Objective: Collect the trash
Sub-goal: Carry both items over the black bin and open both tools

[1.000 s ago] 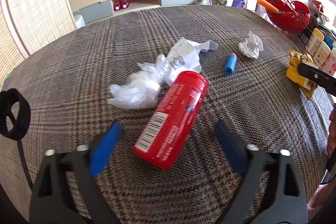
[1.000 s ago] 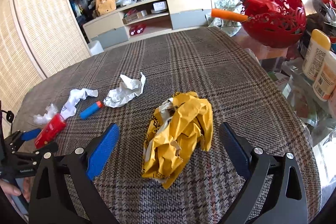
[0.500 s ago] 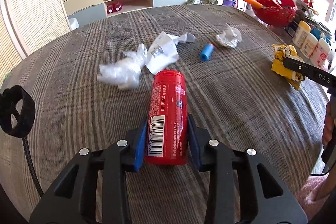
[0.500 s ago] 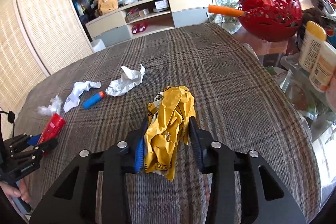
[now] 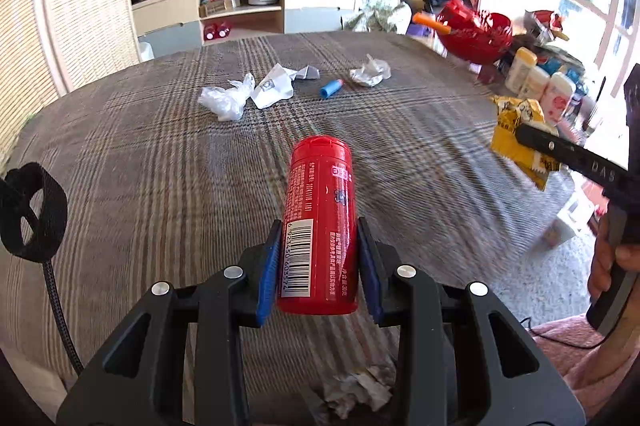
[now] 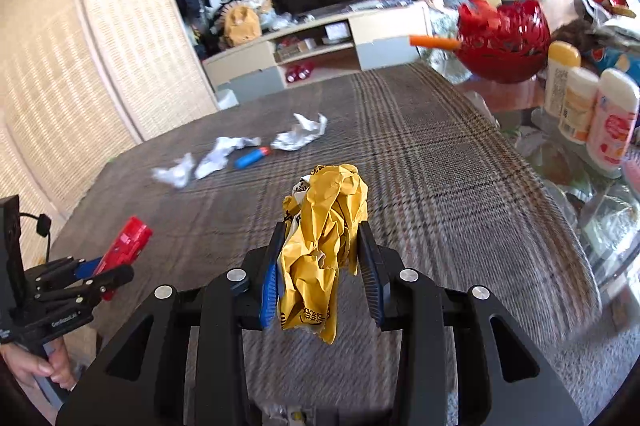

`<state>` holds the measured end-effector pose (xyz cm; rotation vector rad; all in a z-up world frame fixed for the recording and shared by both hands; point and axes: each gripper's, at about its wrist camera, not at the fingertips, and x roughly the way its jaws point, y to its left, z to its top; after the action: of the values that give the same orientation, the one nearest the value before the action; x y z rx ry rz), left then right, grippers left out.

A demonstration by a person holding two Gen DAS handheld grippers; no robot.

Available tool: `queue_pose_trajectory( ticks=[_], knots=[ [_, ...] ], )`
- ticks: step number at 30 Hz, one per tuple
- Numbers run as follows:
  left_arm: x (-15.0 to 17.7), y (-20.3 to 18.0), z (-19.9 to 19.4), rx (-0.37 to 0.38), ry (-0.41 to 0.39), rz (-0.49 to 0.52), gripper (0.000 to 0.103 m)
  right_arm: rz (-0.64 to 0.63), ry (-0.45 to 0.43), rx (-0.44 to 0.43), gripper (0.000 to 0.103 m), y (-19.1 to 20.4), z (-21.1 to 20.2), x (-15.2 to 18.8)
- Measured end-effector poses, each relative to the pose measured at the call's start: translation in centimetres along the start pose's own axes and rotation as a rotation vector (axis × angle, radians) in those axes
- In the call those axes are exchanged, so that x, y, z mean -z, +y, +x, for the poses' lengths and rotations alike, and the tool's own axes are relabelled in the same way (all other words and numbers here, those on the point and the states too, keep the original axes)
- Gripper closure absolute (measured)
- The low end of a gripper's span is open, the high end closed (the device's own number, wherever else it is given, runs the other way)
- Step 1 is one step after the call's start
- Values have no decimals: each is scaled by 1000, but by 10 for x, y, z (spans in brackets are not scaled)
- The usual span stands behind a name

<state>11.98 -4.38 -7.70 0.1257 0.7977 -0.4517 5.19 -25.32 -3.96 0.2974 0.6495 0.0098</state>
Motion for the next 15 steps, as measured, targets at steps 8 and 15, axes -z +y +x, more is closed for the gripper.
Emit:
queue_pose_trajectory(
  ticks=[8,15],
  knots=[
    [50,-20,-66,-20,-90,-26,69,-90,-26,-72,66,34,-62,37],
    [99,-38,-95,-12,-113,-36,69,-144,8,-119,66,48,-86,76]
  ],
)
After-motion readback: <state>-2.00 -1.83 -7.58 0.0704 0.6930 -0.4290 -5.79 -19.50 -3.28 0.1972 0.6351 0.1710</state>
